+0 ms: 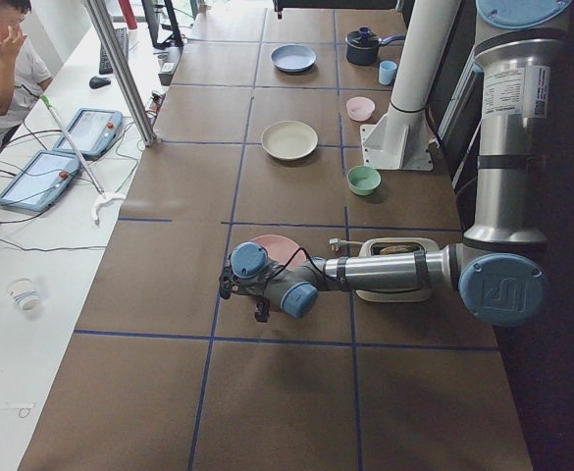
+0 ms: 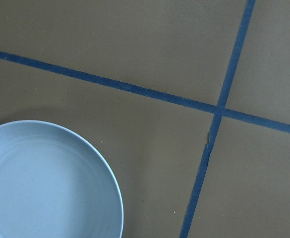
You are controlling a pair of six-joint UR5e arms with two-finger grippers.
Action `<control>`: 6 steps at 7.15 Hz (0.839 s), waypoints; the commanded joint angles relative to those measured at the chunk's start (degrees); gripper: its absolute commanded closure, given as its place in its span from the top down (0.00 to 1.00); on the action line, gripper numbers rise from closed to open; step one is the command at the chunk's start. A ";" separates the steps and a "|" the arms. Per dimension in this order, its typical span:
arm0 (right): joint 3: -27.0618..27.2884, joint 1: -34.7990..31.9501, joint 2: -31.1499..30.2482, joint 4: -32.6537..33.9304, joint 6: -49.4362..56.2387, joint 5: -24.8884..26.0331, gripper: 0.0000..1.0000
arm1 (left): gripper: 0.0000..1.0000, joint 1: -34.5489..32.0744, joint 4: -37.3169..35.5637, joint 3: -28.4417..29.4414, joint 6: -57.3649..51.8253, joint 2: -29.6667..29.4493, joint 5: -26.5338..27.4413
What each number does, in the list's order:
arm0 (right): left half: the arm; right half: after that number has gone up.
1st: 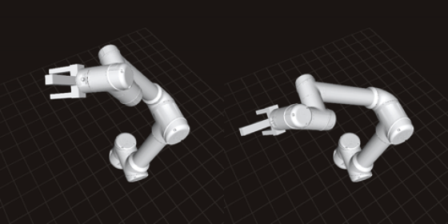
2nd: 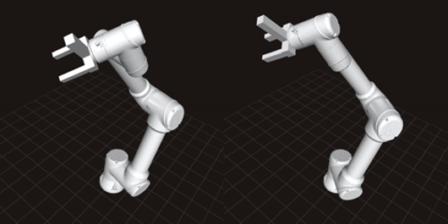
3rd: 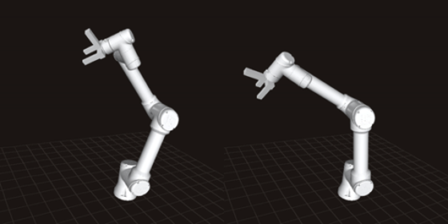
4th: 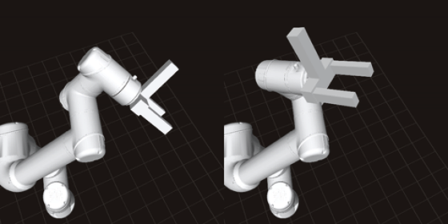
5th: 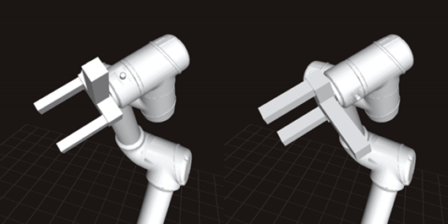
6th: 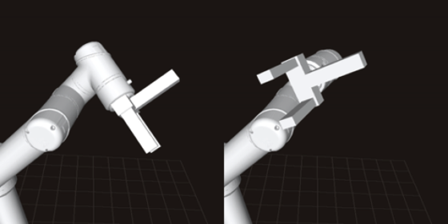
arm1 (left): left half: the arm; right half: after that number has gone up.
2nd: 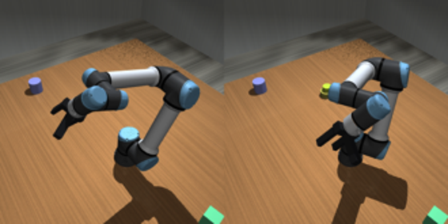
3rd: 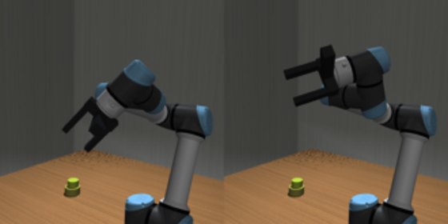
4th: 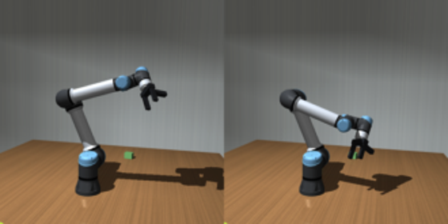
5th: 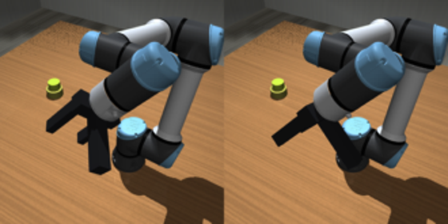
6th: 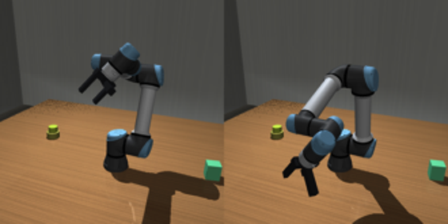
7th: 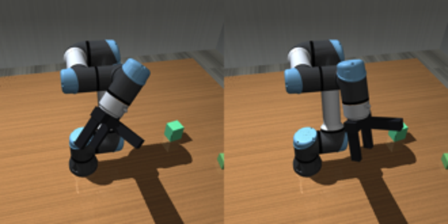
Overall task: Stack three plates with pink and blue
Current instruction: 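Reach the left gripper to the pink plate's rim and grasp it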
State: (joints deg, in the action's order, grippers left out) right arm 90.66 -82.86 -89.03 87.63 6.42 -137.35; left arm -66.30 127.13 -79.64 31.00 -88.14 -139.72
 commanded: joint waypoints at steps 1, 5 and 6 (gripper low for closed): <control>-0.14 0.06 -0.01 0.00 -0.01 -0.02 1.00 | 0.44 0.38 0.75 0.98 0.46 -0.36 -0.02; 0.21 0.15 0.08 -0.09 -0.09 -0.02 1.00 | 0.07 0.73 0.66 0.89 0.37 -1.33 -0.55; 0.39 0.06 0.08 -0.09 -0.09 -0.02 1.00 | 0.00 0.73 0.84 0.28 0.29 -1.51 -0.99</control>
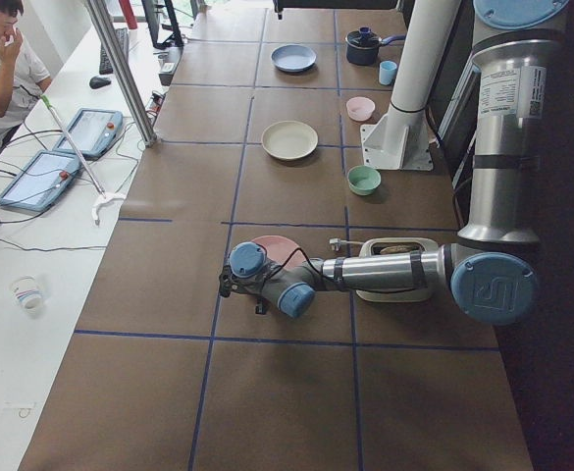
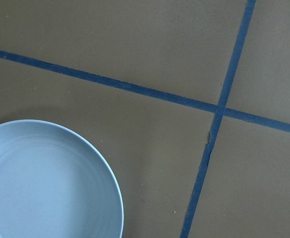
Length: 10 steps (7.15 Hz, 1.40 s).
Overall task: Stack three plates with pink and blue
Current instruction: 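Reach the left gripper to the pink plate's rim and grasp it, then carry the pink plate with the left gripper onto the cream plate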
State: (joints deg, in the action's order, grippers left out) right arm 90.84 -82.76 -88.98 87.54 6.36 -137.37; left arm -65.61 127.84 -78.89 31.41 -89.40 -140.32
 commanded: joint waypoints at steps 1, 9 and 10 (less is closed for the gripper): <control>0.30 -0.03 0.12 0.00 -0.03 -0.09 1.00 | 0.00 0.13 1.17 -0.04 0.06 -2.33 -7.87; 0.22 0.49 0.74 0.00 -0.38 -3.25 1.00 | 0.00 26.37 1.27 -8.12 35.56 -32.05 3.52; 0.13 0.58 0.74 0.00 -0.30 -3.25 1.00 | 0.03 28.93 1.27 -7.86 35.65 -32.76 7.13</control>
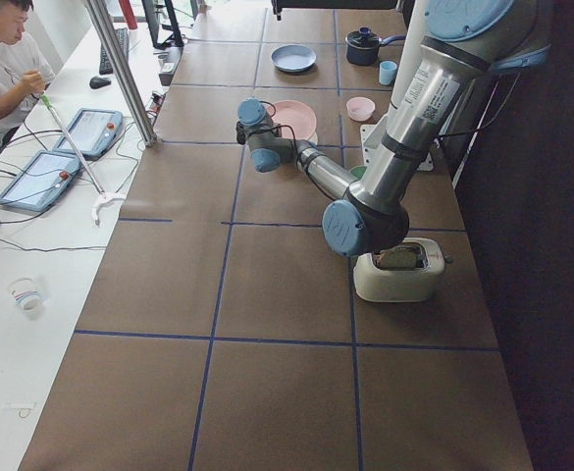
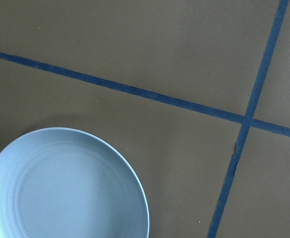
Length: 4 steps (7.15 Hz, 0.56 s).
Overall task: Stack three plates with pink and blue
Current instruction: 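Carry the pink plate with the left gripper onto the cream plate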
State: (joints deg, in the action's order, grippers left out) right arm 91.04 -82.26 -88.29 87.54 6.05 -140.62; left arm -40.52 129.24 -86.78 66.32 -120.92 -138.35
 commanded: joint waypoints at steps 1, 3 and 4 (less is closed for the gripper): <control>-0.17 0.08 0.05 0.00 0.01 -0.01 1.00 | 0.22 4.04 -0.05 0.29 0.65 -0.72 5.54; -0.25 0.34 0.05 -1.22 0.01 -0.01 1.00 | 1.00 4.84 0.39 -0.40 0.91 -0.55 9.13; -0.43 1.91 0.05 -2.36 -2.07 -0.01 1.00 | 1.00 2.40 0.39 -0.49 0.92 -0.54 9.15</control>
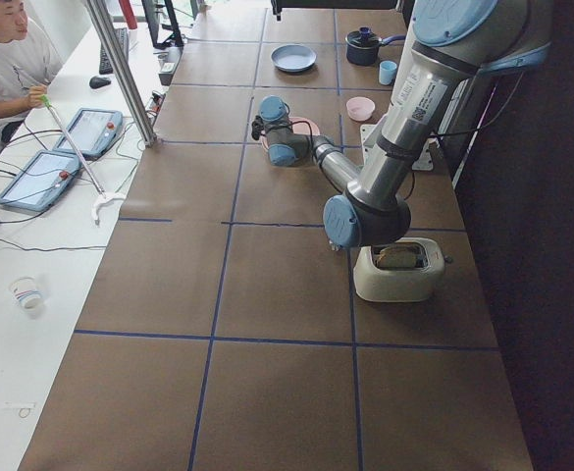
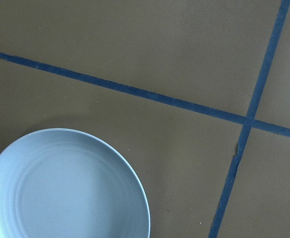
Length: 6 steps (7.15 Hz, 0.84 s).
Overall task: Stack three plates with pink and blue
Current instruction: 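Carry the pink plate with the left gripper onto the cream plate, then release the pink plate with the left gripper while the right gripper grasps the blue plate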
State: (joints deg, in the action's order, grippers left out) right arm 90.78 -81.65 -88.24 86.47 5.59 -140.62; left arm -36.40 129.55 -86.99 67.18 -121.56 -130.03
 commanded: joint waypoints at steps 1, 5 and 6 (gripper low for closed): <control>-0.08 3.76 0.00 -3.65 -8.60 0.00 1.00 | 1.00 -5.49 -0.09 -2.37 0.32 0.19 0.05; -10.85 15.11 -9.22 -49.72 -44.28 7.29 1.00 | 1.00 -7.72 -0.26 -5.99 0.49 2.73 0.04; -13.41 15.21 -9.31 -51.73 -44.61 7.38 0.99 | 1.00 -7.72 -0.26 -6.34 0.58 3.17 0.13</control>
State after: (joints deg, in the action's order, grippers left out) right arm 81.12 -67.54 -96.90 41.46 -35.20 -133.92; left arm -44.01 129.35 -92.78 67.67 -118.80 -129.97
